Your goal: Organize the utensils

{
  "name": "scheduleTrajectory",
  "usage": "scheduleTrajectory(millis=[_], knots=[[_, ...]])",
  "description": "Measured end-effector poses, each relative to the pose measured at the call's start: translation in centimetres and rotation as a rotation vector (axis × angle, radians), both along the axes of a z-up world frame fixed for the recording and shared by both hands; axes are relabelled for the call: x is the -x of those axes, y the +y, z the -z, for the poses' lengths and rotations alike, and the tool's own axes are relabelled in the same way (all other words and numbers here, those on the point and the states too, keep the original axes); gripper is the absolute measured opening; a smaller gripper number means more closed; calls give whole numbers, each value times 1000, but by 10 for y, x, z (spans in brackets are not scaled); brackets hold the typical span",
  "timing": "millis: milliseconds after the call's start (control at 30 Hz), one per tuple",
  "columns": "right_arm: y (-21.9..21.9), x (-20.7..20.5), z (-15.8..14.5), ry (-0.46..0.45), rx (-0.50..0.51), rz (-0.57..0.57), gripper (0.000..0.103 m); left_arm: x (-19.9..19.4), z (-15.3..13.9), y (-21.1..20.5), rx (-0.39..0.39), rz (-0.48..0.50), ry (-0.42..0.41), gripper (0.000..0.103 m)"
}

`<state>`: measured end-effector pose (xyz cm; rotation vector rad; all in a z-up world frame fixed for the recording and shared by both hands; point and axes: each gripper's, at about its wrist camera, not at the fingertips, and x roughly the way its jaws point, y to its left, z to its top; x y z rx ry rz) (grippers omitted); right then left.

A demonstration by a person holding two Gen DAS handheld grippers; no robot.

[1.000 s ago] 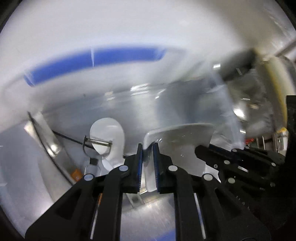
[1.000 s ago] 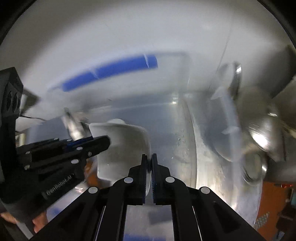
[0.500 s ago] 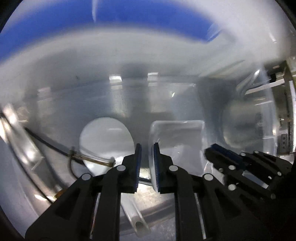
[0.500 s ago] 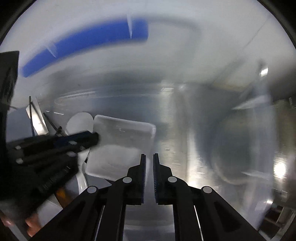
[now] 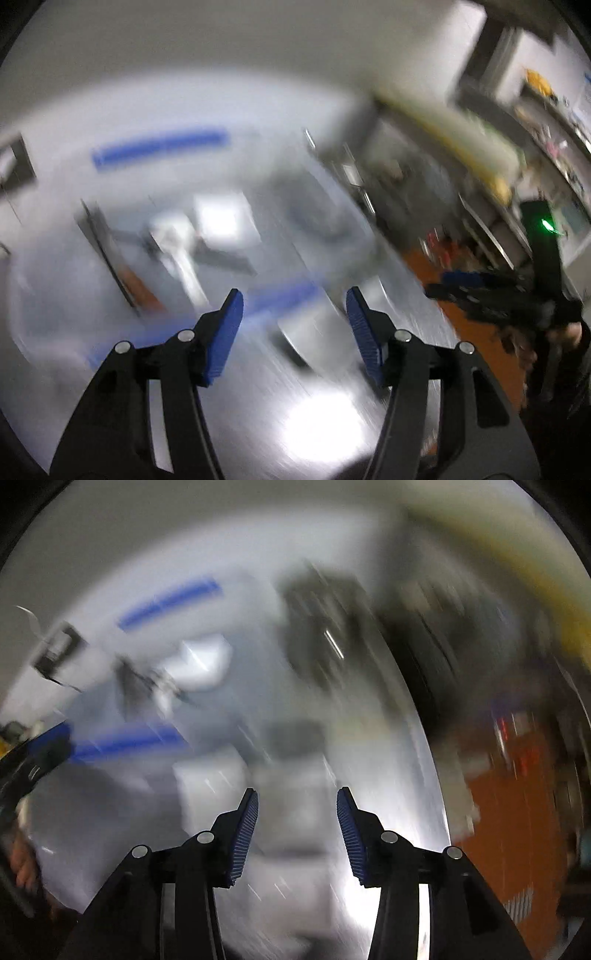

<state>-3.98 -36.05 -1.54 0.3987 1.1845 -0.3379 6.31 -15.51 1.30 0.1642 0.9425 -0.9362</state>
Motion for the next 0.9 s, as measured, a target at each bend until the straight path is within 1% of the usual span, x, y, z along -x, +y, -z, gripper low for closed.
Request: scheduleTrajectory(millis=[67,100,133,167,200,233,267,300,367,400,467,500,533,567,600,633,667,700,767,800,867,900], knots=[[-1,23,29,58,-47,45,46,33,37,-23,-55,76,102,55],[-4,34,44,81,-80,67,46,43,54,-32,-81,100,157,55],[-3,39,51,88,-90,72,45,53,70,-43,-97,122,222,55],[-2,44,56,93,-90,68,44,58,83,-49,-110,133,270,54],[-1,48,59,93,-83,57,42,62,93,-56,-126,141,314,54],[2,51,62,90,-65,32,41,67,104,-65,-138,146,365,54],[6,49,65,89,-58,11,41,71,111,-70,-142,148,387,54],[8,50,68,89,-60,-10,37,75,118,-76,-157,141,401,52],[6,54,76,96,-89,-21,32,72,131,-81,-186,102,418,49],[7,55,82,96,-106,-21,30,72,137,-84,-202,80,426,49],[3,58,90,94,-131,-22,25,73,144,-89,-218,69,431,46],[4,57,89,91,-148,-25,25,73,147,-91,-223,64,430,45],[2,57,92,83,-175,-29,23,76,148,-94,-214,60,415,45],[2,60,96,80,-189,-33,19,77,147,-96,-217,60,405,43],[2,59,99,83,-203,-39,19,78,148,-99,-221,60,403,38],[3,61,99,84,-207,-40,17,79,153,-104,-223,59,400,35],[3,60,101,82,-223,-45,12,80,154,-107,-226,59,386,28],[3,60,103,77,-241,-50,11,83,156,-109,-232,63,375,18],[3,62,103,65,-244,-31,11,89,156,-116,-251,65,346,12],[2,64,101,61,-248,-24,10,90,155,-115,-253,66,337,12],[1,70,93,42,-257,-4,9,92,151,-119,-244,72,347,12],[2,73,85,26,-254,-5,8,93,143,-117,-232,80,333,12]])
